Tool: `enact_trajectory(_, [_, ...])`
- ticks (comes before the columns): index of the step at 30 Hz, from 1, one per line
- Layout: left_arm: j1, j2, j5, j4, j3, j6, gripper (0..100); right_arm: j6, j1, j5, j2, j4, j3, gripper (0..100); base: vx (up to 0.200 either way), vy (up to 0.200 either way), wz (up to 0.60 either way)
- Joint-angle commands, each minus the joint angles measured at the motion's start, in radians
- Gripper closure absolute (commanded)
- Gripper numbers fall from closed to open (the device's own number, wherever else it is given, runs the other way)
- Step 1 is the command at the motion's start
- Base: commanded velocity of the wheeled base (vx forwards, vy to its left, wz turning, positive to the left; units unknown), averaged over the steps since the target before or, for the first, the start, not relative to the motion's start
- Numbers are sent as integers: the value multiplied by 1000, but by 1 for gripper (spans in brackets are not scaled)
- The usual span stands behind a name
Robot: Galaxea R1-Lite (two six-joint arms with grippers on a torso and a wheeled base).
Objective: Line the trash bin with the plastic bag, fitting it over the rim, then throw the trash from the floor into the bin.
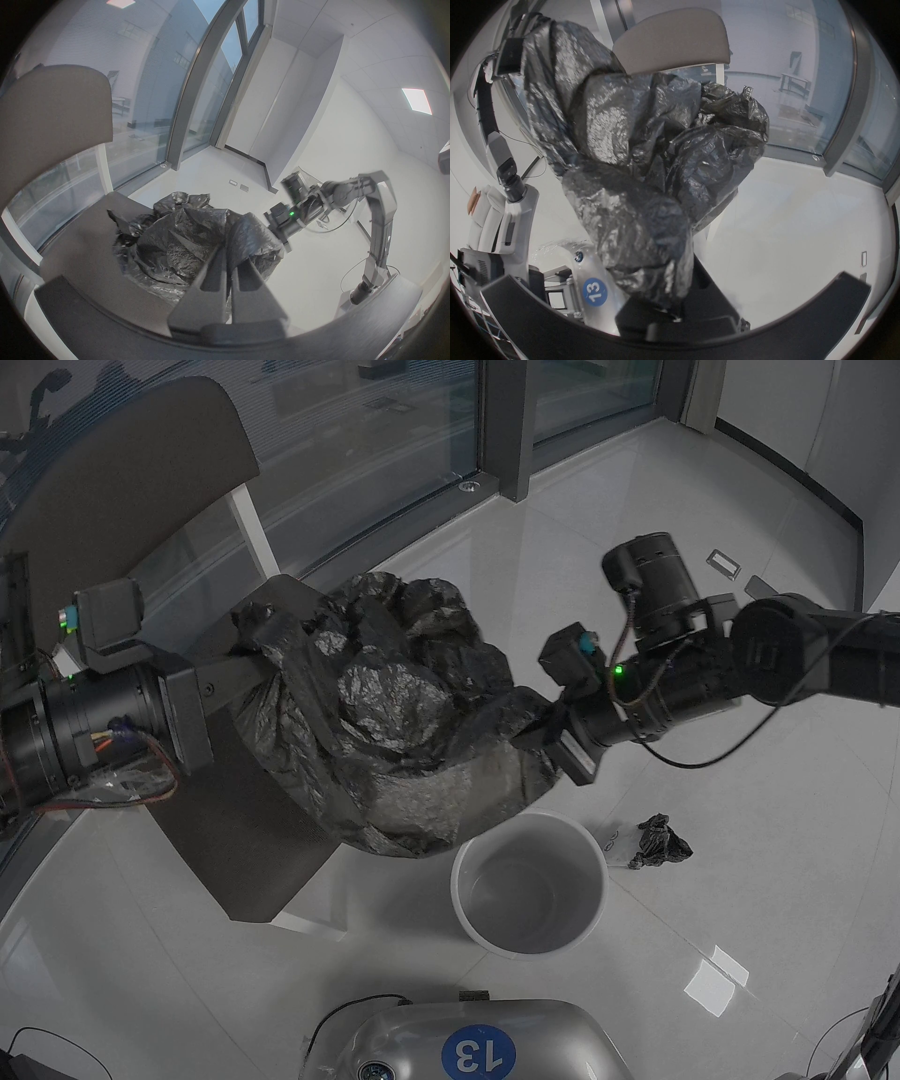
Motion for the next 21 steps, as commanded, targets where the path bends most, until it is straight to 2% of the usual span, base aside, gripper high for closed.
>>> enact_trajectory(1, [-44,109,4,1,32,26,100,2,-74,-14,-304,-7,276,100,0,0,0])
enact_trajectory(7, [-80,173,9,4,54,57,100,2,-120,-14,-410,-39,439,100,0,0,0])
enact_trajectory(16, [-141,274,24,4,67,57,100,24,-145,-11,-498,-145,667,100,0,0,0])
enact_trajectory(21, [-183,397,55,1,8,58,100,37,-180,-10,-545,-214,795,100,0,0,0])
